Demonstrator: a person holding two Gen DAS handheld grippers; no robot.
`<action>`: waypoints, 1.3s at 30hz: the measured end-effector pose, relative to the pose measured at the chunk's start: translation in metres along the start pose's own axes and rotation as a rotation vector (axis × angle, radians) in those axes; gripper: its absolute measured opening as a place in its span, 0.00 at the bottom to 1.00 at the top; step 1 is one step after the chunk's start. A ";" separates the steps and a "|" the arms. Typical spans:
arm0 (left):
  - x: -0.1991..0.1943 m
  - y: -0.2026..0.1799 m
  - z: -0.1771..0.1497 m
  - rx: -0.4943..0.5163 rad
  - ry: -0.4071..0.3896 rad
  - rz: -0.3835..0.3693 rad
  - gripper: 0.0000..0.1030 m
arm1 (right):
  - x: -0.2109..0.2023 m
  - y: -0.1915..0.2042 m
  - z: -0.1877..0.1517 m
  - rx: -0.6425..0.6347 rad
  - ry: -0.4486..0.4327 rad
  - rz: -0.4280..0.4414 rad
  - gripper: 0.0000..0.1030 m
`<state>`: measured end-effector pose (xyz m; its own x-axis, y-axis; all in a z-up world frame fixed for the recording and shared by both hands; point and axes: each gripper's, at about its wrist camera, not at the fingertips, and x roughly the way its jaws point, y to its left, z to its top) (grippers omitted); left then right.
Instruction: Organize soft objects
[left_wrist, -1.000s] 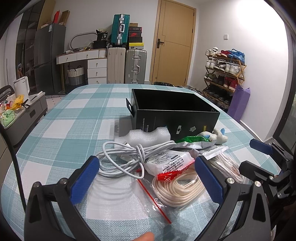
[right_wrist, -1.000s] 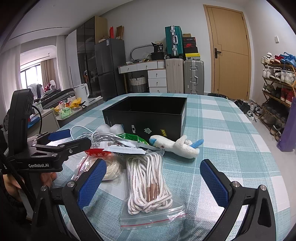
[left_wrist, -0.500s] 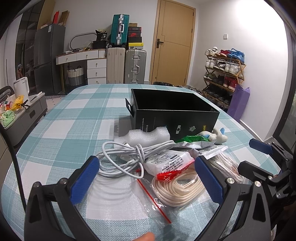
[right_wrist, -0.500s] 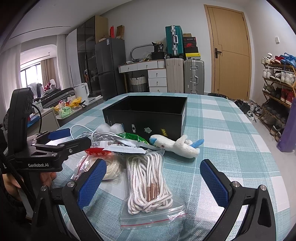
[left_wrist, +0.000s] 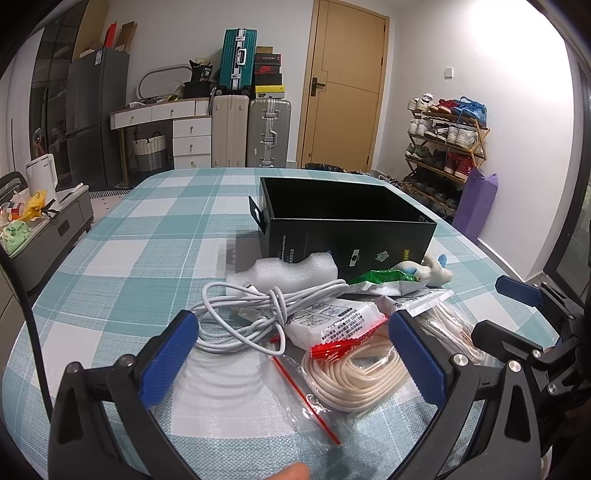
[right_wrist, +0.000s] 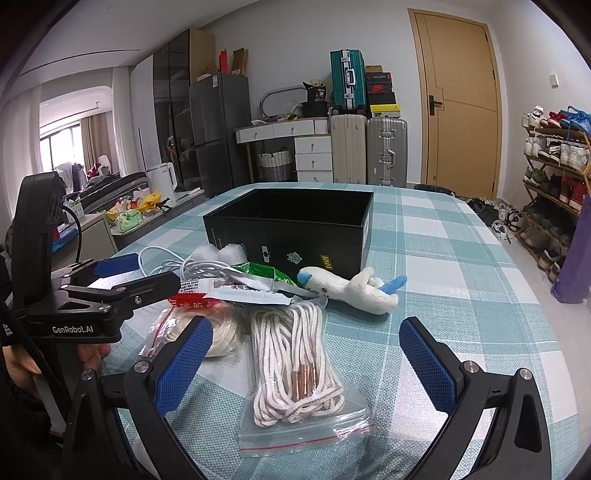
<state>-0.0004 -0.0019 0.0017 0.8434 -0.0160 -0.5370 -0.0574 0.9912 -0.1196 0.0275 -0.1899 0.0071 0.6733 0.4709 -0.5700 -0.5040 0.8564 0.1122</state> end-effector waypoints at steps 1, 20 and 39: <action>0.000 0.000 0.000 0.000 0.000 0.000 1.00 | 0.000 0.000 0.000 0.000 0.001 0.000 1.00; 0.002 -0.004 0.002 0.030 0.028 0.002 1.00 | 0.006 0.000 0.002 -0.011 0.041 -0.011 1.00; -0.004 0.010 0.012 0.018 -0.010 0.013 1.00 | 0.035 0.003 0.004 -0.066 0.245 -0.022 0.93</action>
<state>0.0019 0.0098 0.0132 0.8480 -0.0017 -0.5301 -0.0589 0.9935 -0.0975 0.0516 -0.1703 -0.0094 0.5369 0.3803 -0.7531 -0.5309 0.8460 0.0488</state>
